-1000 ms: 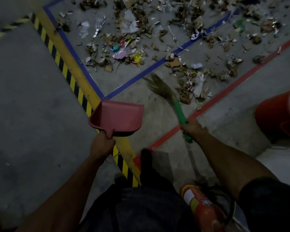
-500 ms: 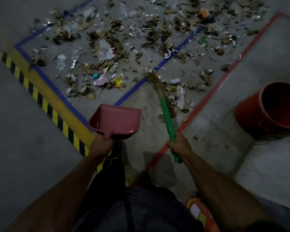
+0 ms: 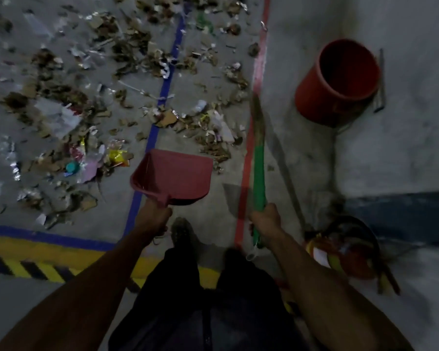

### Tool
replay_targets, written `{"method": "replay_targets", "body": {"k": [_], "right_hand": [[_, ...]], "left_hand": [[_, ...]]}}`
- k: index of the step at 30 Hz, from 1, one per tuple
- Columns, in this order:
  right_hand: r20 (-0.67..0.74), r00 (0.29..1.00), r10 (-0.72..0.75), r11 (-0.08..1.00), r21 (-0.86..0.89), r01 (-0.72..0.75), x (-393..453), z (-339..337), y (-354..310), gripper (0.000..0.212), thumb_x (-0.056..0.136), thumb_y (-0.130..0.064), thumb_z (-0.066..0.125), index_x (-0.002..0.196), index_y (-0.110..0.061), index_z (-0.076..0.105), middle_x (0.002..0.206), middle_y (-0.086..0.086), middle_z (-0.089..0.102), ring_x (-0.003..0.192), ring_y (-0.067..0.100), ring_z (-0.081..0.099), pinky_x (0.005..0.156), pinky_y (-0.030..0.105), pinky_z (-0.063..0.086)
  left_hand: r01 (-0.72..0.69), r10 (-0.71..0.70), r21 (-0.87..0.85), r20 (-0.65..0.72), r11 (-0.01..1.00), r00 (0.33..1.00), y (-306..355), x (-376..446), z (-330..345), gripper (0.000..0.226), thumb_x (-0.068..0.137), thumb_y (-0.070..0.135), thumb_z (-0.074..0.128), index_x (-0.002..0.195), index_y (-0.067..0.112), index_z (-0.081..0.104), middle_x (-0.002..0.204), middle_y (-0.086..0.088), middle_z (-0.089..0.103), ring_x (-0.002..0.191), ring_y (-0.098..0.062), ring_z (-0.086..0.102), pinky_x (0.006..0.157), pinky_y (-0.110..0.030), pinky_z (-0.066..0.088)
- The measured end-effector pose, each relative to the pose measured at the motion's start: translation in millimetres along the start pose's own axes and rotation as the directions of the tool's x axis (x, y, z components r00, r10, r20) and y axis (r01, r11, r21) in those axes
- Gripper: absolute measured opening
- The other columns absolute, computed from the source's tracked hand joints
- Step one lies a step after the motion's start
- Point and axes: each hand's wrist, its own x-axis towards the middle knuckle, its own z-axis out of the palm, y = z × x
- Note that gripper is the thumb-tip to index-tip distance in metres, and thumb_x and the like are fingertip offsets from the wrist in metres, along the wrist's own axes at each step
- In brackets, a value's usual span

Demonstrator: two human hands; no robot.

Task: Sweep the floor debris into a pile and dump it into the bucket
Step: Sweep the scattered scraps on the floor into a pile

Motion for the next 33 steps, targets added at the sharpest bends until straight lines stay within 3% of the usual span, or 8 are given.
{"method": "replay_targets", "body": {"k": [4, 7, 11, 15, 18, 23, 28, 33], "right_hand": [[-0.031, 0.99, 0.141, 0.96, 0.247, -0.129, 6.6, 1.0, 1.9, 0.039, 0.067, -0.012, 0.061, 0.103, 0.004, 0.059, 0.085, 0.02, 0.063, 0.067, 0.029, 0.062, 0.054, 0.033, 0.049], [-0.036, 0.972, 0.233, 0.919, 0.335, -0.209, 13.5, -7.4, 3.0, 0.004, 0.083, 0.003, 0.054, 0.085, 0.0, 0.055, 0.067, 0.013, 0.055, 0.051, 0.022, 0.051, 0.042, 0.026, 0.042], [-0.026, 0.953, 0.301, 0.88, 0.393, -0.267, 32.1, -10.8, 12.2, 0.012, 0.087, 0.008, 0.049, 0.095, 0.0, 0.054, 0.067, 0.012, 0.054, 0.052, 0.022, 0.049, 0.047, 0.028, 0.043], [0.106, 0.94, 0.325, 0.887, 0.311, -0.342, 41.5, -2.5, 6.5, 0.021, 0.095, 0.001, 0.048, 0.074, -0.003, 0.049, 0.068, 0.011, 0.048, 0.055, 0.021, 0.046, 0.051, 0.032, 0.042], [0.151, 0.947, 0.285, 0.921, 0.23, -0.314, 43.2, 27.2, -10.8, 0.004, 0.091, -0.003, 0.053, 0.091, -0.001, 0.057, 0.067, 0.009, 0.051, 0.052, 0.02, 0.048, 0.04, 0.026, 0.041], [0.168, 0.971, 0.17, 0.968, 0.153, -0.196, 47.8, 64.9, -40.6, 0.013, 0.089, -0.005, 0.056, 0.101, -0.006, 0.052, 0.073, 0.009, 0.057, 0.05, 0.019, 0.055, 0.04, 0.024, 0.043], [0.153, 0.984, 0.095, 0.991, 0.074, -0.107, 40.8, 69.3, -39.1, 0.03, 0.081, -0.012, 0.058, 0.109, -0.003, 0.058, 0.094, 0.018, 0.068, 0.066, 0.028, 0.065, 0.051, 0.032, 0.052], [0.054, 0.987, 0.151, 0.964, 0.213, -0.159, 17.3, 59.7, -7.2, 0.025, 0.084, -0.009, 0.058, 0.109, -0.004, 0.058, 0.073, 0.007, 0.059, 0.052, 0.021, 0.057, 0.042, 0.022, 0.043]], "left_hand": [[-0.018, 0.015, 0.099, 0.028, 0.995, 0.999, 15.3, 21.1, -2.8, 0.026, 0.081, 0.007, 0.054, 0.106, -0.001, 0.05, 0.08, -0.016, 0.053, 0.053, -0.028, 0.055, 0.05, -0.028, 0.044], [-0.036, 0.032, 0.157, 0.027, 0.987, 0.999, 25.4, 25.7, -0.9, 0.026, 0.079, 0.007, 0.055, 0.104, -0.001, 0.054, 0.073, -0.014, 0.055, 0.053, -0.029, 0.06, 0.047, -0.025, 0.043], [-0.034, 0.029, 0.174, 0.033, 0.984, 0.999, 31.6, 29.1, 3.5, 0.016, 0.082, 0.003, 0.055, 0.098, 0.002, 0.051, 0.065, -0.011, 0.052, 0.049, -0.025, 0.054, 0.047, -0.026, 0.04], [-0.011, 0.003, 0.249, 0.033, 0.969, 0.999, 27.0, 36.7, 3.8, 0.016, 0.082, 0.008, 0.057, 0.095, 0.002, 0.05, 0.07, -0.014, 0.054, 0.048, -0.023, 0.055, 0.042, -0.022, 0.038], [0.039, -0.032, 0.279, -0.029, 0.959, 0.999, 19.7, 43.8, 4.1, 0.025, 0.083, 0.01, 0.059, 0.1, 0.001, 0.044, 0.092, -0.024, 0.059, 0.059, -0.029, 0.059, 0.05, -0.029, 0.04], [0.072, -0.075, 0.316, 0.0, 0.946, 0.997, 16.6, 55.2, -1.5, 0.045, 0.071, 0.023, 0.062, 0.101, -0.008, 0.052, 0.104, -0.035, 0.057, 0.084, -0.044, 0.065, 0.078, -0.049, 0.052], [0.067, -0.066, 0.32, -0.012, 0.945, 0.998, 26.7, 56.2, 0.1, 0.013, 0.08, 0.009, 0.06, 0.082, -0.002, 0.052, 0.082, -0.023, 0.06, 0.06, -0.03, 0.063, 0.058, -0.031, 0.043], [-0.03, 0.012, 0.356, 0.053, 0.934, 0.999, 43.0, 55.9, 2.2, 0.025, 0.082, 0.015, 0.057, 0.106, 0.008, 0.053, 0.095, -0.019, 0.06, 0.063, -0.031, 0.063, 0.053, -0.029, 0.047]]}}
